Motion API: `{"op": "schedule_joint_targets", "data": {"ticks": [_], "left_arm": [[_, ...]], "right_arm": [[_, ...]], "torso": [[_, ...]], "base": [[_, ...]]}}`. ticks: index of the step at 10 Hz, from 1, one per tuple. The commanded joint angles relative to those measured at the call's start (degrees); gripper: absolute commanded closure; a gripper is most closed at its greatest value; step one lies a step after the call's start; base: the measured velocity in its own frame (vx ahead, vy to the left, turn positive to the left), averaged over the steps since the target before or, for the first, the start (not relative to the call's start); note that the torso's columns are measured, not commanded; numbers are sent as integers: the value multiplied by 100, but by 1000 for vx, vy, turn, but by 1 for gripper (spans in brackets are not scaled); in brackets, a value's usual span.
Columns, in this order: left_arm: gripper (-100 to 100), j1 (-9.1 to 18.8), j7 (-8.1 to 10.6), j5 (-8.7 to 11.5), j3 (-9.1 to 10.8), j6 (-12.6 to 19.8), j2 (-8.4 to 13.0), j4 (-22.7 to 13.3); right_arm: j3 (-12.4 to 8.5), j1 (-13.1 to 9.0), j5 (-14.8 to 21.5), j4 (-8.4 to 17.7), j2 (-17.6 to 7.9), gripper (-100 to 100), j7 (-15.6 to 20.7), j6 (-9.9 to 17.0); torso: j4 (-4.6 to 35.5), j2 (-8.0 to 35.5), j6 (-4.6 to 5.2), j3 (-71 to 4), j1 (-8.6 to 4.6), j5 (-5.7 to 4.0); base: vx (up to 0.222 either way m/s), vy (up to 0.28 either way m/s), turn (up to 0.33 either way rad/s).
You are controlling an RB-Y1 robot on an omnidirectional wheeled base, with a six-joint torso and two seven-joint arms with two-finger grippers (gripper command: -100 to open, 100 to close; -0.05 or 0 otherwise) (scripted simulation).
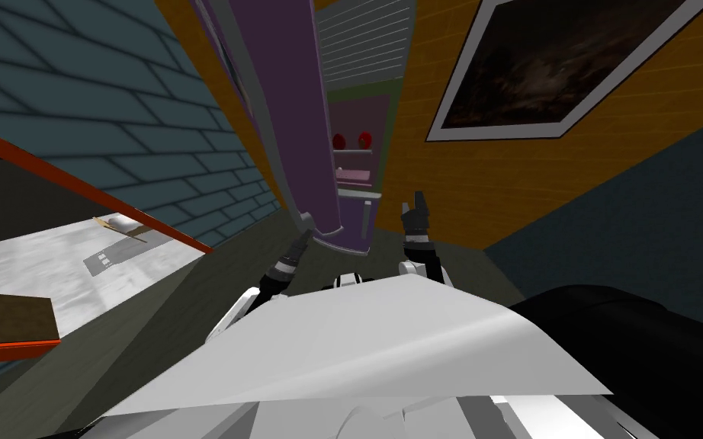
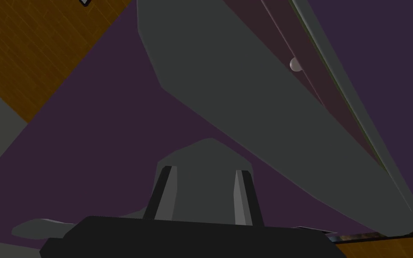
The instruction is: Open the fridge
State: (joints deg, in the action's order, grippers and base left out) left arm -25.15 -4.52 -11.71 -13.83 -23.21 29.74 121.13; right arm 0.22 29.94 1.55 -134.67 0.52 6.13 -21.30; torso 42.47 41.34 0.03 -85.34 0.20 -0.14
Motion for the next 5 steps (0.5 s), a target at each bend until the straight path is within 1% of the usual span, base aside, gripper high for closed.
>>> {"op": "schedule_joint_targets", "data": {"ticks": [1,2,3,4,5], "left_arm": [[100,24,50,13,-14,-134,106,106],[100,24,50,13,-14,-134,106,106],[100,-22,89,12,-80,-216,204,163],[100,-22,89,12,-80,-216,204,163],[100,-69,129,11,-147,-298,302,221]], "right_arm": [[1,0,0,0,1,0,0,0],[1,0,0,0,1,0,0,0],[1,1,0,0,1,0,0,0],[1,0,0,0,1,0,0,0],[0,1,0,0,1,0,0,0]], "torso": [[0,5,-1,3,-22,-5],[-5,2,4,4,-11,-1],[-2,-5,4,-1,-12,0],[-2,27,-1,17,13,7],[6,21,-1,15,9,6]], "base": [[-28,215,-60],[-9,178,-47],[-69,226,-75],[-29,219,-56],[46,253,-65]]}}
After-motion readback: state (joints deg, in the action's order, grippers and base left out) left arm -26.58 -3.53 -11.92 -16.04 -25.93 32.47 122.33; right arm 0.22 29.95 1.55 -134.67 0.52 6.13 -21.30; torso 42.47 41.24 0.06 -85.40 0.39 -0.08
